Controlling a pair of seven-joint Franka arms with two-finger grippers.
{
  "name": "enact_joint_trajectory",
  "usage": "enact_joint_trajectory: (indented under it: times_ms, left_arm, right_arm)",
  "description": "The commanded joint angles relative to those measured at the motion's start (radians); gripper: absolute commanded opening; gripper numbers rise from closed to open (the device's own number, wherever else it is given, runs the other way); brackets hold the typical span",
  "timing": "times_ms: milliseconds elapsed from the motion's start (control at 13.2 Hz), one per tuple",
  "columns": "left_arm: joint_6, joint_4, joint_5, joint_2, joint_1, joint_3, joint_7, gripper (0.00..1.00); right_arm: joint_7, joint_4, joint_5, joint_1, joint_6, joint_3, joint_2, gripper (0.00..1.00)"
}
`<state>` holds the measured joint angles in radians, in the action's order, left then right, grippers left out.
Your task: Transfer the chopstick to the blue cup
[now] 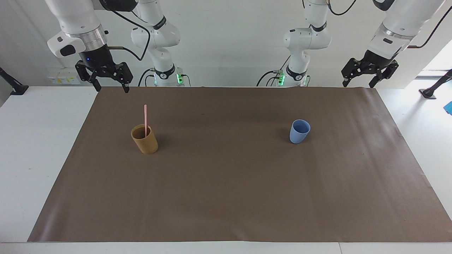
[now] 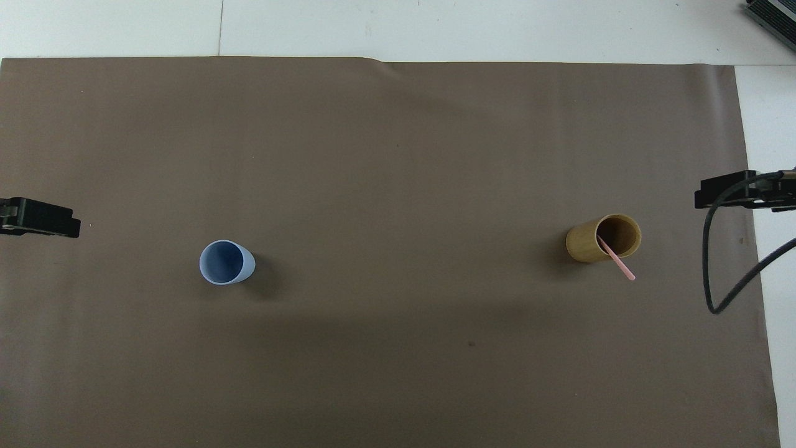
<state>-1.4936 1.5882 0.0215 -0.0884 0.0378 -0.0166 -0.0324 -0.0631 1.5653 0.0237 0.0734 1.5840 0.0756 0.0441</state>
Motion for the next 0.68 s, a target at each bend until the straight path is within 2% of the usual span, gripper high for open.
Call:
enact_joint_trajectory:
  times_ms: [0, 607]
  left_arm:
    - [0.021, 0.003, -0.012, -0.011, -0.001, -0.002, 0.008, 1.0]
    - [-0.001, 0.053, -0.011, -0.025, -0.006, 0.006, 0.008, 1.0]
  right_arm:
    - [-0.001, -0.016, -0.002, -0.01, -0.015, -0.007, -0.007, 1.0]
    - [-0.001, -0.016, -0.002, -0.01, -0.015, -0.007, -0.007, 1.0]
